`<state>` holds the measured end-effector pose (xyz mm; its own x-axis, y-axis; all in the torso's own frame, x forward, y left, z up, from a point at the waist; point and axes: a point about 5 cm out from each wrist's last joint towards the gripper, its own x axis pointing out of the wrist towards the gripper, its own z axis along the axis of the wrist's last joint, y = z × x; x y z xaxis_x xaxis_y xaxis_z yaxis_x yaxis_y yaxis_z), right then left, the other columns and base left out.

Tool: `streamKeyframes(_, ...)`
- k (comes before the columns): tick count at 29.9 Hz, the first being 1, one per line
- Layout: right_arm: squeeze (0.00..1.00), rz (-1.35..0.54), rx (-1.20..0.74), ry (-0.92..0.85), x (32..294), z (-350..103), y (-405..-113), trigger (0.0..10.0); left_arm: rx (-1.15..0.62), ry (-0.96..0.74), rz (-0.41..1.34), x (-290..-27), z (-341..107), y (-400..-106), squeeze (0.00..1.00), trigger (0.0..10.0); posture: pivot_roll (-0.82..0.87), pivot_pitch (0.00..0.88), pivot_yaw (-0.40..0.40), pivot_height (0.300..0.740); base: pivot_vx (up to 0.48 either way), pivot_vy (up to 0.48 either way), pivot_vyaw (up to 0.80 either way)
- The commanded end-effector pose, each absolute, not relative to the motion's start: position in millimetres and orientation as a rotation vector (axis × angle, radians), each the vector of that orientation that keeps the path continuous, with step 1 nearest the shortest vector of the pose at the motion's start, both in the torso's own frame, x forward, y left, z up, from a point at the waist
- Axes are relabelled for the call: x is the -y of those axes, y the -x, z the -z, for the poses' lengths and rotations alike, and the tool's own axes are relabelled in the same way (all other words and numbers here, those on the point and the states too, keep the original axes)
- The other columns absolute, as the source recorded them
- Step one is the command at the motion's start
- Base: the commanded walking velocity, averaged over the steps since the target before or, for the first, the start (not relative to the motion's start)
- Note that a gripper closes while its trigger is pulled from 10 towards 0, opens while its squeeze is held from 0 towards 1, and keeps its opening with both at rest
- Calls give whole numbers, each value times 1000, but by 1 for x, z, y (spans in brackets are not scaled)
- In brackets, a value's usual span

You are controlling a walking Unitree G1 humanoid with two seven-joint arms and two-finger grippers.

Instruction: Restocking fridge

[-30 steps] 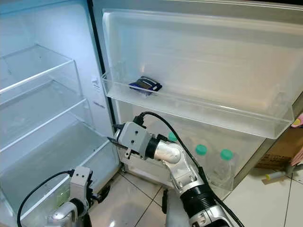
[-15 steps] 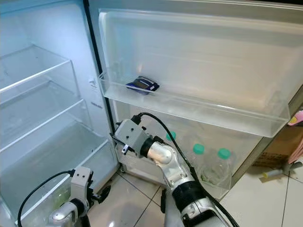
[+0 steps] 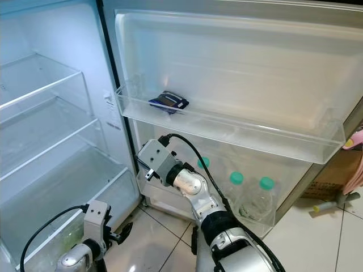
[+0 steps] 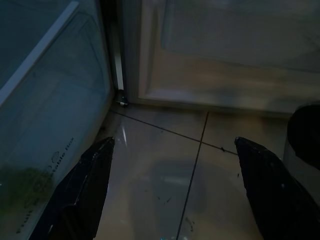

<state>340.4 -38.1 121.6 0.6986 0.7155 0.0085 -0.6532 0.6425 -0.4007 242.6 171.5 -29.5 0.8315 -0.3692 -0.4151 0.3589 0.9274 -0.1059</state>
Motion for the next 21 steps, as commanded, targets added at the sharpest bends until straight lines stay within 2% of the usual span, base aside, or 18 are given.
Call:
streamKeyframes(1, 0, -736, 174, 324, 40, -126, -346, 10000, -431, 29, 378, -175, 30, -239, 0, 10000, -46, 82, -26, 455, 0, 0, 0)
streamKeyframes(7, 0, -673, 113, 241, 44, -121, -353, 10000, -400, 19, 383, -178, 27, -239, 0, 10000, -25, 116, -16, 455, 0, 0, 0)
streamKeyframes(13, 0, -650, 91, 238, 46, -119, -355, 10000, -361, 7, 394, -182, 23, -239, 0, 10000, -8, 146, -7, 455, 0, 0, 0)
streamKeyframes(21, 0, -626, 59, 223, 46, -119, -359, 10000, -176, 20, 445, -191, -1, -247, 0, 10000, 22, 193, -5, 455, 0, 0, 0)
